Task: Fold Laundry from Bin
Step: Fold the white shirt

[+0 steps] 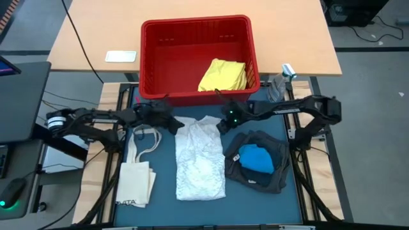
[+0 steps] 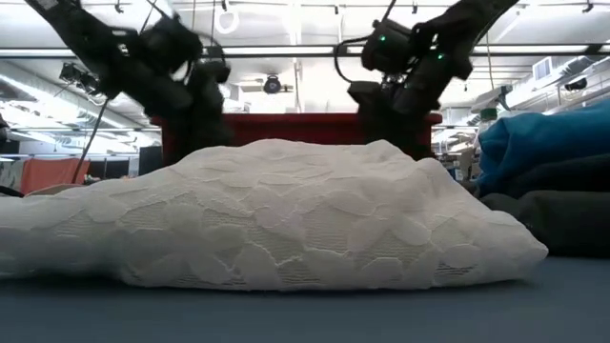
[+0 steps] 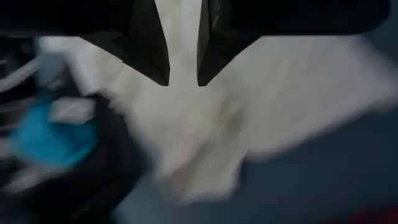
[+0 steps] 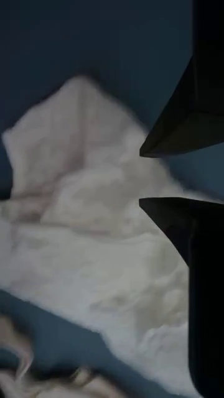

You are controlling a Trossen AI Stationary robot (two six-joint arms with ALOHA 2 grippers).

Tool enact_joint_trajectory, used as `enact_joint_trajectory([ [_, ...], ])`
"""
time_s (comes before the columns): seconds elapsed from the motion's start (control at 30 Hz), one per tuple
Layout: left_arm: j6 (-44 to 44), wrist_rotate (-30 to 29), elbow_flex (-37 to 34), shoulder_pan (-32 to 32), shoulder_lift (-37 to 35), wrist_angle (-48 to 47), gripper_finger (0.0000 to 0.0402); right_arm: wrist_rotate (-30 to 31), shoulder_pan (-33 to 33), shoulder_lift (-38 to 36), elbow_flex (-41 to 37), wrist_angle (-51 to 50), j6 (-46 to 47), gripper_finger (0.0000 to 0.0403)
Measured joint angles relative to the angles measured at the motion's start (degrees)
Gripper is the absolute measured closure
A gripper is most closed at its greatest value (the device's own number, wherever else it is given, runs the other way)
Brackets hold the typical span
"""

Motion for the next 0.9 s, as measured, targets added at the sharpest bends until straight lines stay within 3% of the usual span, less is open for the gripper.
enact_joint_trajectory([
  [0.1,0.0,-2.6,0.1,-2.3,-0.3,7.7,0.0329,0.8,0.2,-1.6,0.1,-0.3,-3.2,0.0281],
  [0.27,3.4,-8.1,0.1,-7.0,7.0,17.5,0.0347,-4.1,1.4,2.9,0.0,6.5,-4.9,0.0281],
  [0.57,1.5,-6.8,0.2,-11.3,17.8,18.3,0.0349,-10.4,7.9,8.8,0.1,11.4,-3.7,0.0281],
  [0.77,-0.2,-6.7,0.2,-12.3,22.6,14.1,0.0349,0.1,9.0,10.8,0.1,9.2,-6.5,0.0281],
  [0.9,-2.3,-6.3,0.6,-11.5,23.3,12.0,0.035,2.2,5.5,11.9,0.2,4.4,-5.0,0.0281],
])
